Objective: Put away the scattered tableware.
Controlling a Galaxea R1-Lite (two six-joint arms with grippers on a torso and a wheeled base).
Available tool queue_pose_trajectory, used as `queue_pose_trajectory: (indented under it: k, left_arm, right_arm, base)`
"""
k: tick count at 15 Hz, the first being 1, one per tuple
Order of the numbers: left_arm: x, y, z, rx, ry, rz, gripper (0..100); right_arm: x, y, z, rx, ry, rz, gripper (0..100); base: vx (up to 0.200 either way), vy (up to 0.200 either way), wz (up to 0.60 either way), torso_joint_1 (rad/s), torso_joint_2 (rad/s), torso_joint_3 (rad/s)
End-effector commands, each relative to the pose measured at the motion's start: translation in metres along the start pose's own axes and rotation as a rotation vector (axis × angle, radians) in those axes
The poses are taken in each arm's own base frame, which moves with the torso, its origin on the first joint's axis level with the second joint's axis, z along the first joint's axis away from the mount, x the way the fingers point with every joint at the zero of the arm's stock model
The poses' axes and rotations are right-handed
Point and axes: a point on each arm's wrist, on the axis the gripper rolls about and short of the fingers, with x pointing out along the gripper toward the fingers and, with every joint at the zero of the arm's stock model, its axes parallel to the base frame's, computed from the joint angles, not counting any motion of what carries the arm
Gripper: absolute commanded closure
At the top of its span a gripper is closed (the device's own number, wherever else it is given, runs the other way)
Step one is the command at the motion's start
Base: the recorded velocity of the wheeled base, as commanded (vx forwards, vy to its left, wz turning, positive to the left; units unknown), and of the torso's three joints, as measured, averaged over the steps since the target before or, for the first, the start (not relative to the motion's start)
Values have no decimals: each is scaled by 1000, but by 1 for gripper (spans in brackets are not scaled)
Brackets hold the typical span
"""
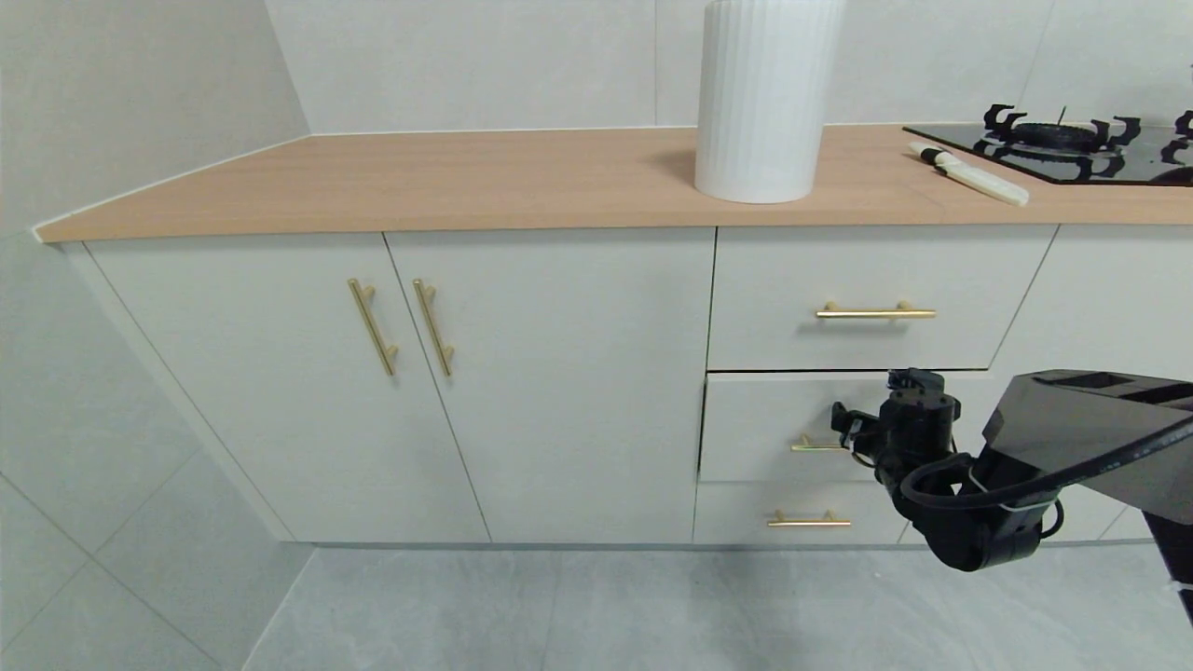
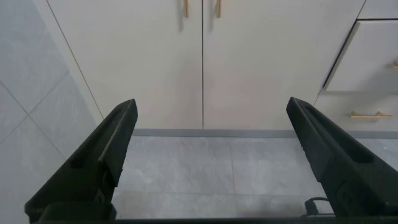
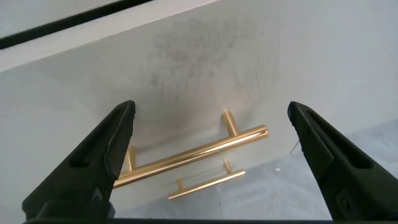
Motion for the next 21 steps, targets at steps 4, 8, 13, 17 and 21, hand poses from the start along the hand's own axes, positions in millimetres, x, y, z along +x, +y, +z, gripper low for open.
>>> queue_pose_trajectory:
  k: [4, 8, 13, 17, 21]
  left_arm:
    - [0, 0, 0, 0, 2, 2, 0]
    - [0, 0, 0, 0, 0, 2, 0]
    - [0, 0, 0, 0, 0, 2, 0]
    - [0, 0, 0, 0, 0, 2, 0]
    - [0, 0, 0, 0, 0, 0, 0]
  right_arm:
    - [17, 3, 3, 24, -57, -47, 0]
    - [18, 3, 4, 30, -65, -48, 0]
    - [16, 3, 8, 30, -70, -52, 0]
    - [-47, -8, 67, -16, -65, -28, 0]
    - [-144, -36, 119, -39, -41, 58, 0]
  base:
    - [0, 0, 0, 0, 0, 0]
    - [0, 0, 0, 0, 0, 0]
    - [0, 0, 0, 0, 0, 0]
    - [0, 0, 0, 0, 0, 0]
    - [0, 0, 0, 0, 0, 0]
